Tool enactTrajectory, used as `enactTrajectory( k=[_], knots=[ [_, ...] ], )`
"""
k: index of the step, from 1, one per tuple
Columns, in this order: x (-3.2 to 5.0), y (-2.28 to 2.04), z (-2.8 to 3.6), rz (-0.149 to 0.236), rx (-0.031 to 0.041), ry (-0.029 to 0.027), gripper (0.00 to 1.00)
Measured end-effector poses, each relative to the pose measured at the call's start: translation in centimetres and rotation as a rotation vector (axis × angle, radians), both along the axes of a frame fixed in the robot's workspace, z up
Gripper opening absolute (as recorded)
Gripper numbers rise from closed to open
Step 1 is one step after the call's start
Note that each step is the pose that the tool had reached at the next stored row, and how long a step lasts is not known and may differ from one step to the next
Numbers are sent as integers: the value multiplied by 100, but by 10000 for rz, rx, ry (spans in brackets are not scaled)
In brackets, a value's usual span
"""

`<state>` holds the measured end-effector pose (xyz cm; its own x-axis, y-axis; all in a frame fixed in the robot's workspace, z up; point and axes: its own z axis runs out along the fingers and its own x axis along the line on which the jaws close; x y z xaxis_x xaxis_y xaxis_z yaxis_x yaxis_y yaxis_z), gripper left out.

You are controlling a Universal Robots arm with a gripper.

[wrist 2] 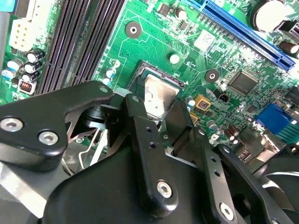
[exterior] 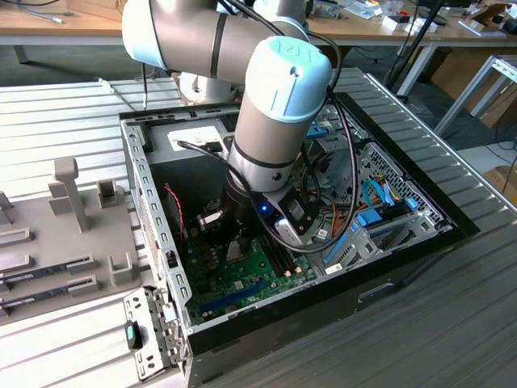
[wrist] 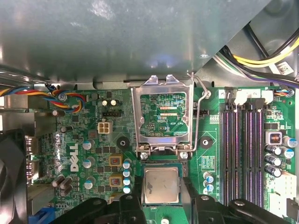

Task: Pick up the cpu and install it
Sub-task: 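Place the cpu into insertion slot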

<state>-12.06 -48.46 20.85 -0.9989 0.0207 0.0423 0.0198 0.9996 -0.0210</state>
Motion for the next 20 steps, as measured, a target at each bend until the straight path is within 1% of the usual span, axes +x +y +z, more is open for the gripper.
enactTrajectory(
  k=[2,9,20],
  knots=[
    [-1,0,-13,-2,20,0,45],
    [0,-3,-41,0,23,0,45],
    [0,-4,-51,0,22,0,45]
  ],
)
